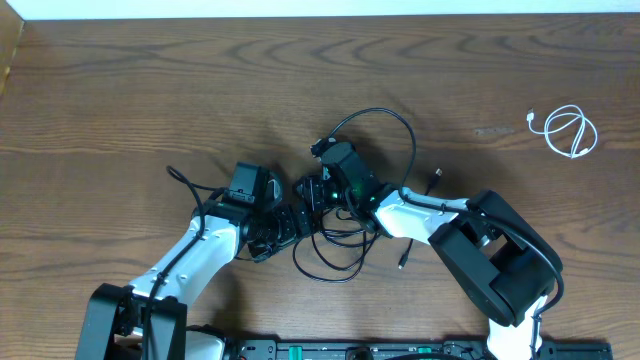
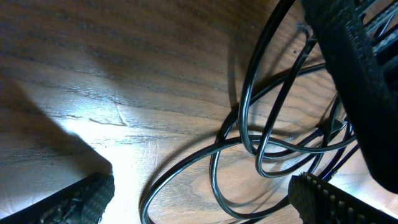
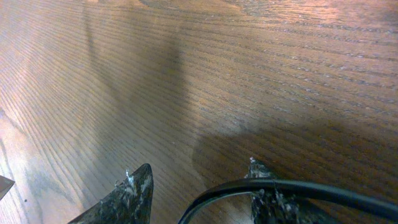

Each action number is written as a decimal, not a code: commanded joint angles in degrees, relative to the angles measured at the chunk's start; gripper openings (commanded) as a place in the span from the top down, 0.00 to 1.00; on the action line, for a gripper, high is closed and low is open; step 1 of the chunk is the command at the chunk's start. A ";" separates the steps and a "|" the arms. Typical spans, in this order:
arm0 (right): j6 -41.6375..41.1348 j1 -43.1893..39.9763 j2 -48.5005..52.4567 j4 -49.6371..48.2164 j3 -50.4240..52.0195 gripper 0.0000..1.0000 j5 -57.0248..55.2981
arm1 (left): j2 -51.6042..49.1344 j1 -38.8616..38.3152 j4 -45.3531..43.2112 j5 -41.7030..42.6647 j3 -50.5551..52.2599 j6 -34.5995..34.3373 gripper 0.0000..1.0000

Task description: Untangle cables

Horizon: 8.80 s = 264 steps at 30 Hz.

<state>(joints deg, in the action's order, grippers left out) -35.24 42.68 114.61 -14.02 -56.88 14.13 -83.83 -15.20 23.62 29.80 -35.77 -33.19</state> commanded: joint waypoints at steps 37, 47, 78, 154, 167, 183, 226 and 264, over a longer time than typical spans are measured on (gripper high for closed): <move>-0.72 1.25 3.69 1.22 1.88 0.51 -0.04 | -4.15 -0.20 0.76 -9.16 3.98 1.46 0.02; 0.37 1.25 3.69 3.10 1.88 0.49 -0.07 | -4.15 -0.20 -3.15 -8.81 3.96 1.44 0.02; 2.10 -1.42 3.69 -0.24 1.88 0.64 13.81 | -4.15 8.46 1.64 2.14 6.14 8.09 0.64; 29.75 -5.97 -38.27 61.94 -28.61 0.99 7.45 | -4.04 9.18 -9.66 23.08 9.18 13.11 0.73; 29.75 -5.95 -38.25 61.24 -28.61 0.99 7.50 | -4.04 5.86 -19.89 25.00 8.37 8.04 0.40; 29.79 -5.95 -38.25 61.83 -28.61 0.99 8.52 | -4.04 -1.79 -24.00 6.36 8.44 -4.66 0.40; 32.15 -5.99 -38.25 63.34 -28.61 0.99 8.52 | -4.07 -9.81 -35.98 6.91 9.68 -3.08 0.46; 32.54 -5.95 -38.25 64.15 -28.61 0.99 9.88 | -4.17 -14.36 -43.17 -9.81 9.68 -9.57 0.54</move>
<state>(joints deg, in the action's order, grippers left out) -3.62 36.75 76.64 50.09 -84.55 23.16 -87.61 -29.43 -19.55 23.11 -26.59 -42.26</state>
